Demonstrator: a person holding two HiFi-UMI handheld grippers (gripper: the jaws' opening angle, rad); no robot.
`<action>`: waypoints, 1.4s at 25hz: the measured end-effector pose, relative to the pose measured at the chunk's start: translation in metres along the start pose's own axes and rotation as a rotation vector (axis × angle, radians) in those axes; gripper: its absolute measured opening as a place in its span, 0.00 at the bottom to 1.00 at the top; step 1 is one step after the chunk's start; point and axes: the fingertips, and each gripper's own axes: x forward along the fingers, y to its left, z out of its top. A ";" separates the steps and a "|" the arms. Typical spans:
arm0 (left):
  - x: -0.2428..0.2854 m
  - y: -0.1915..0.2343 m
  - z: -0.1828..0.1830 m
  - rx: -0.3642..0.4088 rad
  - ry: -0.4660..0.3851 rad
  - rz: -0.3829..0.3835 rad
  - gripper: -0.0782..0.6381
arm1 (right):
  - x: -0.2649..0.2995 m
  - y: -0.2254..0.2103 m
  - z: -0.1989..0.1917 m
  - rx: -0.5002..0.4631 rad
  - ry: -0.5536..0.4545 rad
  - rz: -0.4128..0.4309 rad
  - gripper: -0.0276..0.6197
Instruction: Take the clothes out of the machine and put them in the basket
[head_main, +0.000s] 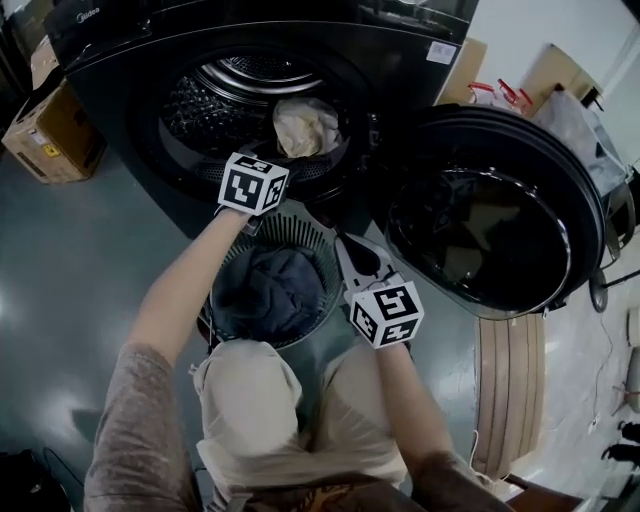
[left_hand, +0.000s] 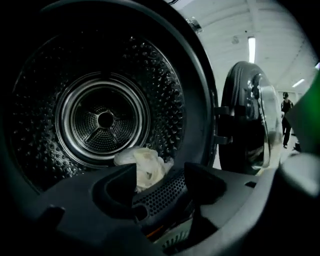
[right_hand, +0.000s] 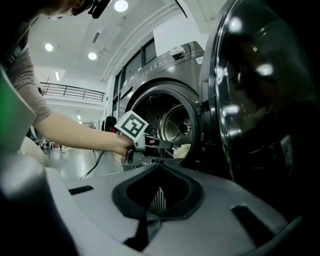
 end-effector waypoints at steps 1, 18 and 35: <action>0.012 0.003 -0.002 -0.015 0.008 0.007 0.54 | 0.000 0.001 0.000 0.000 -0.001 -0.001 0.04; 0.063 0.041 -0.029 -0.072 0.101 0.132 0.12 | -0.002 -0.003 0.000 -0.018 0.013 -0.019 0.04; -0.114 -0.021 -0.006 -0.133 0.014 -0.035 0.12 | 0.012 -0.010 -0.014 0.030 0.017 0.008 0.04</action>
